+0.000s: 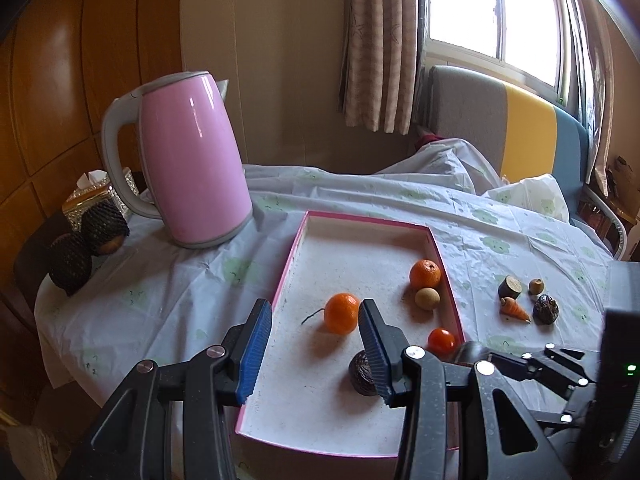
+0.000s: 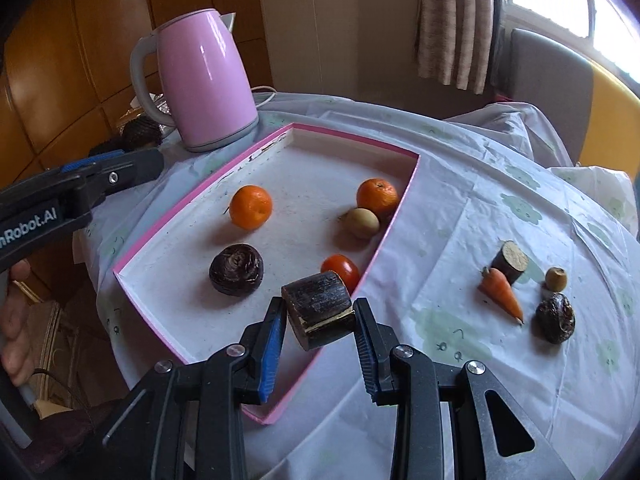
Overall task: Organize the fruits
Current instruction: 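Lower the dark cylindrical slice into the tray and open the right gripper, then move the right gripper toward the small tan round fruit on the cloth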
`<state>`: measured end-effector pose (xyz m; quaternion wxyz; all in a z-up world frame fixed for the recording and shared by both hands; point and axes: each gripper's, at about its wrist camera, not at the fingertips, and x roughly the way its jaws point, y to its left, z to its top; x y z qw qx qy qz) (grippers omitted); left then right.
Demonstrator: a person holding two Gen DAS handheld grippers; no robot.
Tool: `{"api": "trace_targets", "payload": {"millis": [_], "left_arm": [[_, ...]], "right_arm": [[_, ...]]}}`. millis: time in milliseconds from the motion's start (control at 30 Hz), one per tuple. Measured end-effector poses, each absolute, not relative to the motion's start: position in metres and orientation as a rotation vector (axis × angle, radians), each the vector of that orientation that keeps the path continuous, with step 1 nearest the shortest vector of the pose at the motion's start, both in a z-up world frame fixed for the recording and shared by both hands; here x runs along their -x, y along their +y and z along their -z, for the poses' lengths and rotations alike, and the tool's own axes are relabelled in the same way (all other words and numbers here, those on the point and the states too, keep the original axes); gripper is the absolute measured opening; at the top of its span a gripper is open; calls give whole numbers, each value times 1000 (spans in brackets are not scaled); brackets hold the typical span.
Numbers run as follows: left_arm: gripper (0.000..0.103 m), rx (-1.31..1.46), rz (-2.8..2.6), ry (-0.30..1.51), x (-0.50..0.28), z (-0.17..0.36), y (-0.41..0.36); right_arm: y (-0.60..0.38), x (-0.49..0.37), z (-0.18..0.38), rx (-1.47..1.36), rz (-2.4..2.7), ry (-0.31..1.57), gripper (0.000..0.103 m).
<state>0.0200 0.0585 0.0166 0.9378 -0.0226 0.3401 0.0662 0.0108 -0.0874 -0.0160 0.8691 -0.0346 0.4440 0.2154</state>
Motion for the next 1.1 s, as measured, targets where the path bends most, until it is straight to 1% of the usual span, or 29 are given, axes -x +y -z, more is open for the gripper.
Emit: {"api": "trace_targets", "payload": {"millis": [300,600,1100], "left_arm": [[46,62,-149,693,-15,-17,67],[46,62,-148,692,-14,-17,68],[46,31,-124,691,-10,-20,55]], "right_arm": [[-67,-24,28,69,-467,964,36],[-78,-18,24,27,-432,955,37],[-119,-7,16,-61,-322,919,46]]}}
